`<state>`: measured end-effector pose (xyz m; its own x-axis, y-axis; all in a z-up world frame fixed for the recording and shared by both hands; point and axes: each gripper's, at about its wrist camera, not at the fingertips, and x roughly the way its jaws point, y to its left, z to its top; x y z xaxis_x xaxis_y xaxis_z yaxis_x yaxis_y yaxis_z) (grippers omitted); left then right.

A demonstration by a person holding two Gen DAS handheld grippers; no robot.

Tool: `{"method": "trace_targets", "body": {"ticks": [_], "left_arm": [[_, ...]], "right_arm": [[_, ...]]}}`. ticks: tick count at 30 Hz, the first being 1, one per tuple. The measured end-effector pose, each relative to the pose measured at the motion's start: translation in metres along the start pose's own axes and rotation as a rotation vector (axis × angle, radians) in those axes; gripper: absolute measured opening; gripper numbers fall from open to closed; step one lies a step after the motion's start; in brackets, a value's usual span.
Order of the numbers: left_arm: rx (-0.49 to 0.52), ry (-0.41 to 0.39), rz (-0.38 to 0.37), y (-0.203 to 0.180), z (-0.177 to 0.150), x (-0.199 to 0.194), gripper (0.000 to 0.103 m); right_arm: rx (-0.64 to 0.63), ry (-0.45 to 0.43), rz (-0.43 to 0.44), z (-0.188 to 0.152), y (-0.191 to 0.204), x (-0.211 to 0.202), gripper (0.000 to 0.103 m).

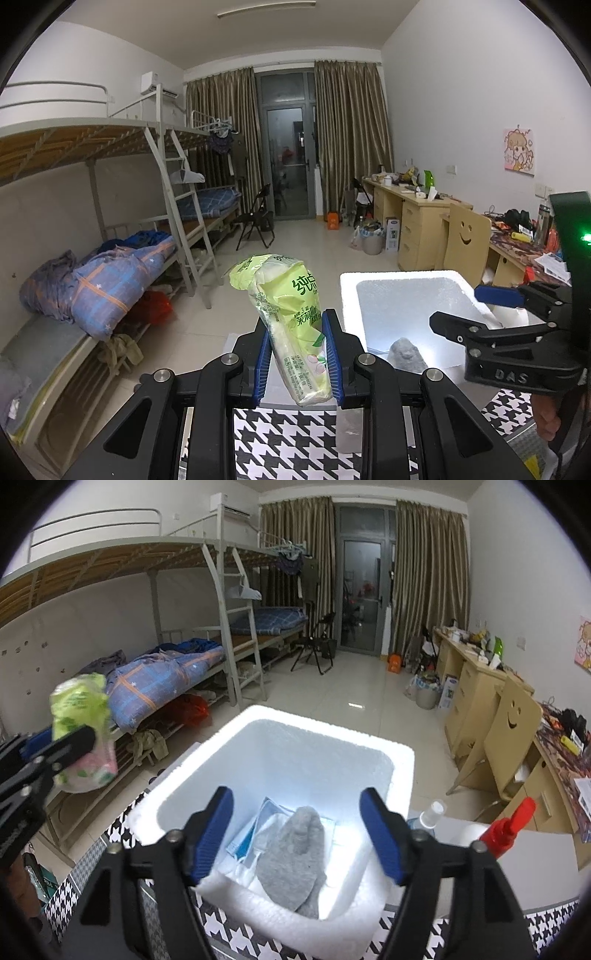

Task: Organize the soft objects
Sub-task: 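Lower the grey sock into the foam box and open the right gripper, then lower the tissue packet into the foam box and open the left gripper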

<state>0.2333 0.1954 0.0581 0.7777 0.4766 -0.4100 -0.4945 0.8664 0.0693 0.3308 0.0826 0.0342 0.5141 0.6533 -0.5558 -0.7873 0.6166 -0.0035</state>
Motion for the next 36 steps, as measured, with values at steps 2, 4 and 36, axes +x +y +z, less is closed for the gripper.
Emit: {"method": "trace_targets", "body": {"ticks": [2, 4, 36], "left_arm": [[0.002, 0.002, -0.004, -0.001, 0.0, 0.0, 0.028], [0.0, 0.004, -0.01, -0.001, 0.001, 0.001, 0.028], [0.051, 0.0, -0.154, -0.033, 0.015, 0.009, 0.028]], "right_arm": [[-0.005, -0.015, -0.001, 0.0, 0.0, -0.005, 0.079], [0.0, -0.027, -0.004, 0.001, 0.0, -0.01, 0.08], [0.086, -0.113, -0.085, -0.012, -0.035, -0.063, 0.088]]}}
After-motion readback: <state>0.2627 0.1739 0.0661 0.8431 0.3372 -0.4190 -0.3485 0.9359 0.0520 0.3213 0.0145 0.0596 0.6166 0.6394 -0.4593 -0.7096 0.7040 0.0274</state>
